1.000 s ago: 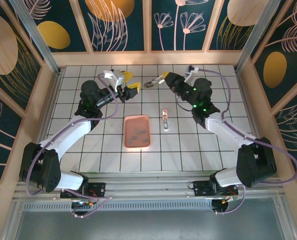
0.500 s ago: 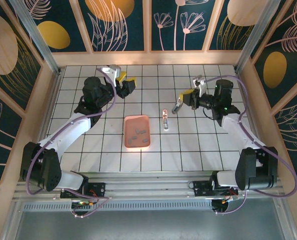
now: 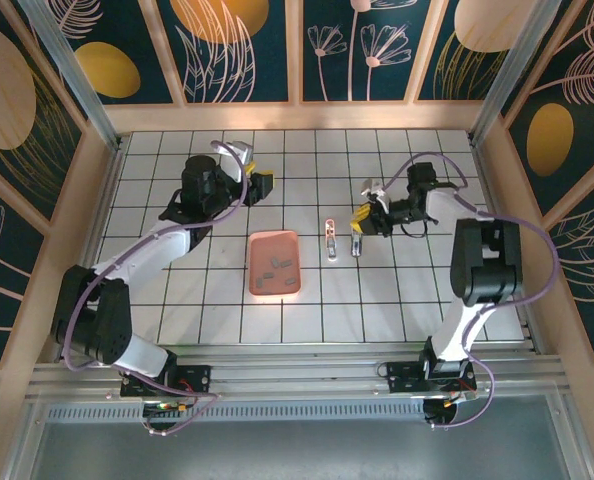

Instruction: Load the staples into the stapler

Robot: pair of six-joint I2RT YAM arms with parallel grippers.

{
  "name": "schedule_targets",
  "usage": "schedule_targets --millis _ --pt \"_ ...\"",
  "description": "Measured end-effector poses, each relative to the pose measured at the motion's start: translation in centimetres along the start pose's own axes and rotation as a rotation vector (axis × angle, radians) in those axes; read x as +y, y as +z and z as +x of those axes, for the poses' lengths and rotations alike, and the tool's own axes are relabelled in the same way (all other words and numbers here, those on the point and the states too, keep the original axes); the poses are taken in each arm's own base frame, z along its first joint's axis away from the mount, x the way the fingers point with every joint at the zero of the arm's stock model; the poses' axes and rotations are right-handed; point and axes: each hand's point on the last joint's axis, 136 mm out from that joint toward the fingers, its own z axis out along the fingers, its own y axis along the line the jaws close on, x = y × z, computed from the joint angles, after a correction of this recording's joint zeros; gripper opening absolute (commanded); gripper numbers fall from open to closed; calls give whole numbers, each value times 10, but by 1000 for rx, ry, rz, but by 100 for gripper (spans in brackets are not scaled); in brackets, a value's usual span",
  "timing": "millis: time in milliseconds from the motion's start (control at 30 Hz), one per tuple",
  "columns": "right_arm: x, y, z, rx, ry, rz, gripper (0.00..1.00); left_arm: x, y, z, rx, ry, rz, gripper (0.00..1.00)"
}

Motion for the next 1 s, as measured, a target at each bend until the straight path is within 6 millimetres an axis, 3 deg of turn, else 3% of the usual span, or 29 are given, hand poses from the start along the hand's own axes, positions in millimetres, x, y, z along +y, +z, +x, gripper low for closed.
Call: schedule_targets --millis 167,433,1000 --pt "-2 9 15 22 -45 -51 5 4 10 -10 -10 2 -12 60" --pt "-7 15 11 4 -102 -44 5 8 19 -25 -34 5 -19 60" --pt "-5 27 29 16 -45 -63 12 13 31 -22 -15 -5 -30 59"
